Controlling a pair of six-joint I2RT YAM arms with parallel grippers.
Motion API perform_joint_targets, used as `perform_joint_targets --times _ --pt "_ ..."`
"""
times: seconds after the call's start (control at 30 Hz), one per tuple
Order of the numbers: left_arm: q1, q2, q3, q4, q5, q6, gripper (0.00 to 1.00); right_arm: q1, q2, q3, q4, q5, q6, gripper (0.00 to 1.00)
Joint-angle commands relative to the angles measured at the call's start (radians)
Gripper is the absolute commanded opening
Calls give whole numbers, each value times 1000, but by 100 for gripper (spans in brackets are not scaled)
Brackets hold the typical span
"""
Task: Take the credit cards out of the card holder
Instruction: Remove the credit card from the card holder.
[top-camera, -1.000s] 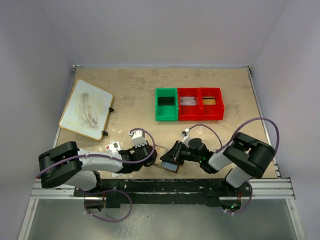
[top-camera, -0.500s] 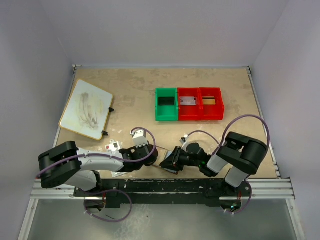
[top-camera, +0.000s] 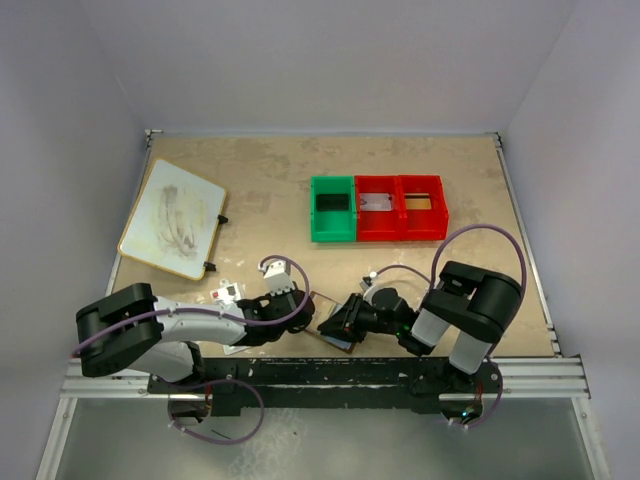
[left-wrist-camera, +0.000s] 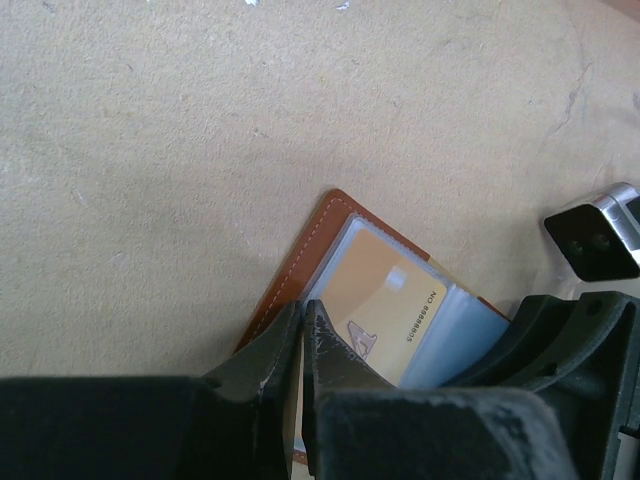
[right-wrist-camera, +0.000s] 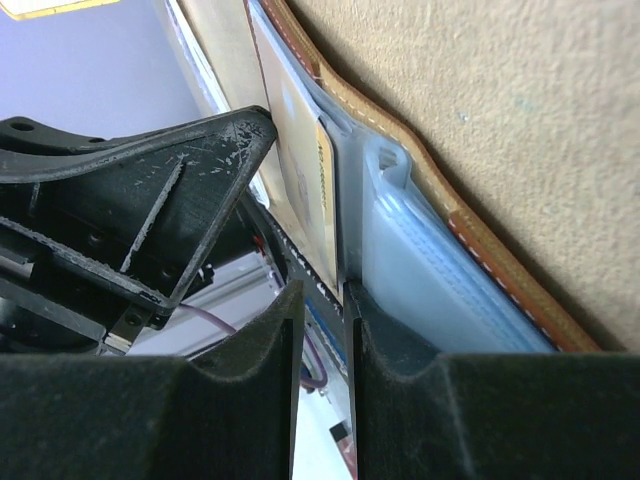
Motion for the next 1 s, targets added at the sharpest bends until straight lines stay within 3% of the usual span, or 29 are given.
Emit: perform_joint_targets --times 0.0,0.27,0.47,0.7,0.8,0.87,0.97 --pt "-11 24 -51 -79 113 -18 0 -2 -14 24 11 133 42 25" --pt "-16 29 -57 -64 118 -23 0 -21 18 58 44 165 43 18" --pt "-23 28 -67 -55 121 -27 0 -46 22 61 48 176 46 22" --pt "-45 29 -68 -38 121 -34 0 -59 -10 153 -113 158 -31 19" --pt "-51 26 -68 -41 117 -39 0 -59 -42 144 -124 183 -37 6" --pt "-59 25 -76 -21 119 -44 0 -65 -61 157 -145 185 -49 8" --pt "-66 27 -70 -22 114 -46 0 -71 -79 216 -294 174 -82 20"
